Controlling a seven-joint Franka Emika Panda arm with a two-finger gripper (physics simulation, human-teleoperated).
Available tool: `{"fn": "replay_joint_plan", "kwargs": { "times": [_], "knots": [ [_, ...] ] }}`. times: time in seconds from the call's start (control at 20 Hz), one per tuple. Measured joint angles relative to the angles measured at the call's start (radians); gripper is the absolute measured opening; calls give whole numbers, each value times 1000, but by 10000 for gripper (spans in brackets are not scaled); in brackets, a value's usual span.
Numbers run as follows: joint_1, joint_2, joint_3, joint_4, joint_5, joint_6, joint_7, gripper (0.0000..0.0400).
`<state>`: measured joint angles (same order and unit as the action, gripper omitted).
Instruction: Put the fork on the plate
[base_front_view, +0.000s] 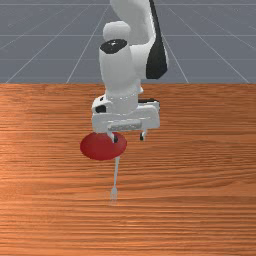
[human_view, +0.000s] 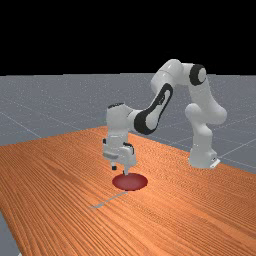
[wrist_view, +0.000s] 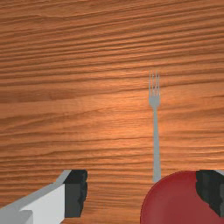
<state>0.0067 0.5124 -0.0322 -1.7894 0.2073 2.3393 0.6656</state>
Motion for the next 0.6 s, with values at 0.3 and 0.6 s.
{"fn": "replay_joint_plan", "kwargs": {
  "times": [0.3,0.6],
  "knots": [
    [-48,310,21,327,43,-71,-9,398],
    [-51,539,-18,569,-4,-130,9,400]
  ]
}}
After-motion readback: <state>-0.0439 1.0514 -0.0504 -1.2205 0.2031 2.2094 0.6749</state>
